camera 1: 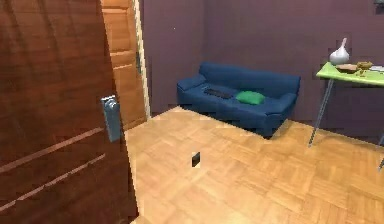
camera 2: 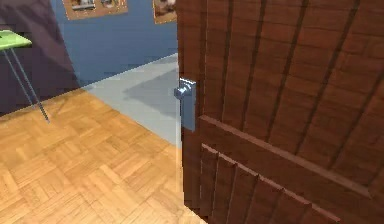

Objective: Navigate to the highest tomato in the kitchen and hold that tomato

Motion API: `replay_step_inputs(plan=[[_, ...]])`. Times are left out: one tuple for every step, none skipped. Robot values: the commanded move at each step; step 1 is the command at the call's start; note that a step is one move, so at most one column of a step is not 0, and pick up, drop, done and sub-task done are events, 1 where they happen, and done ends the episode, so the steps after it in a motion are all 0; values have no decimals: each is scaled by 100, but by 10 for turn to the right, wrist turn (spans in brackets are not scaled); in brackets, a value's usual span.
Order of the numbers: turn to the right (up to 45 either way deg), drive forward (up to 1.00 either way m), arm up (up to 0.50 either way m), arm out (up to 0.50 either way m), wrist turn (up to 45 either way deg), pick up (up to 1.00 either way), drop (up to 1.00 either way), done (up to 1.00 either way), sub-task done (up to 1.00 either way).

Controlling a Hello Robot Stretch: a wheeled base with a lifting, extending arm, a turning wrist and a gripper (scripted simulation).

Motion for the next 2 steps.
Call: replay_step_inputs(plan=[[0, 20, 0, 0, 0, 0, 0, 0, 0], [360, 0, 0, 0, 0, 0, 0, 0, 0]])
